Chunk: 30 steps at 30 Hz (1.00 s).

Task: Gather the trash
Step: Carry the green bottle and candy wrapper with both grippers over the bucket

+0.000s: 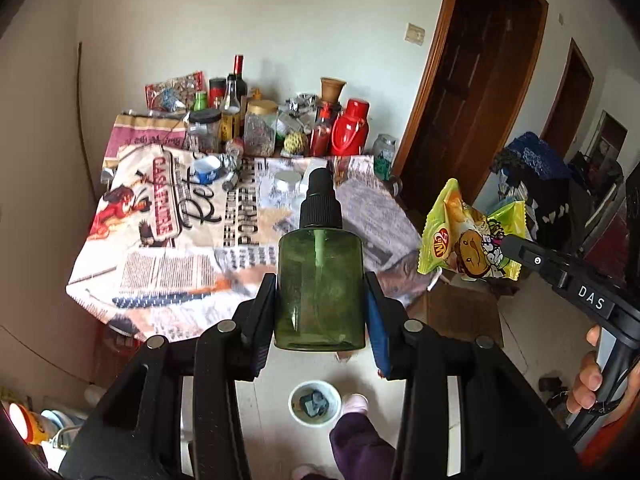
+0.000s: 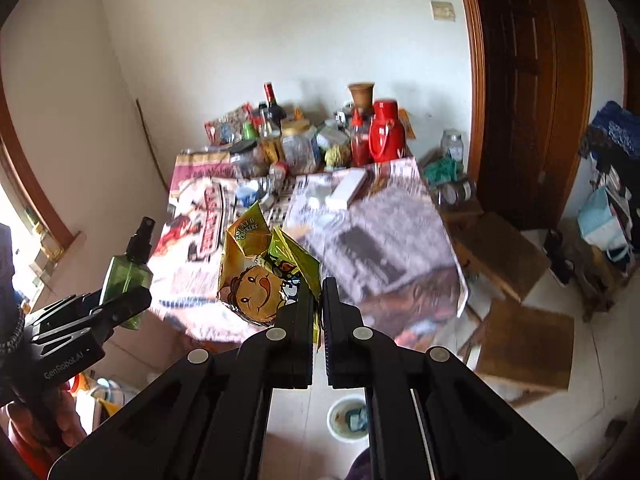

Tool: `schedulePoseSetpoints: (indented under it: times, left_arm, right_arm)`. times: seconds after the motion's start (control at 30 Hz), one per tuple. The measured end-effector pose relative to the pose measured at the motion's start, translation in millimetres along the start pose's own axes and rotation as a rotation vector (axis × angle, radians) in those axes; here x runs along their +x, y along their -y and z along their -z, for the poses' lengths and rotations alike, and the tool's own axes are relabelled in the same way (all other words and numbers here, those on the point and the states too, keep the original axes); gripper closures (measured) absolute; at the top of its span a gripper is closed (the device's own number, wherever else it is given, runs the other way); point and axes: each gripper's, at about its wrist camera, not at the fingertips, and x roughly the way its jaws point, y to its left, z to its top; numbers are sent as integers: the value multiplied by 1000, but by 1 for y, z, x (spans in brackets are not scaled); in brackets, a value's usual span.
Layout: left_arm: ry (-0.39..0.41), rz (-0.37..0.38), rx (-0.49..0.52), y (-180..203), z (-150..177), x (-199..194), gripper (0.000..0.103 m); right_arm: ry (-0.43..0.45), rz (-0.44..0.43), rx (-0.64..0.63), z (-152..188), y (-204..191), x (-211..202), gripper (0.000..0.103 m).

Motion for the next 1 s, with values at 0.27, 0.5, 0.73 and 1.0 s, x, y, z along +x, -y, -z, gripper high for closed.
schedulePoseSetpoints:
  times: [0.27, 0.5, 0.73, 1.0]
  left_arm:
    - [-105, 25, -22, 0, 40, 12, 62]
    - [-236, -6, -76, 3, 77, 59, 62]
    - [-378, -42, -95, 5, 131, 133, 62]
    - [-501, -53, -126, -5, 204, 229, 62]
  right_arm:
    - [-102, 9, -29, 31, -3, 16, 99]
    - [-214, -1, -61, 58, 13, 61, 99]
    - [-312, 12, -80, 101, 41, 117, 99]
    - [-457, 22, -36, 175, 82, 196, 99]
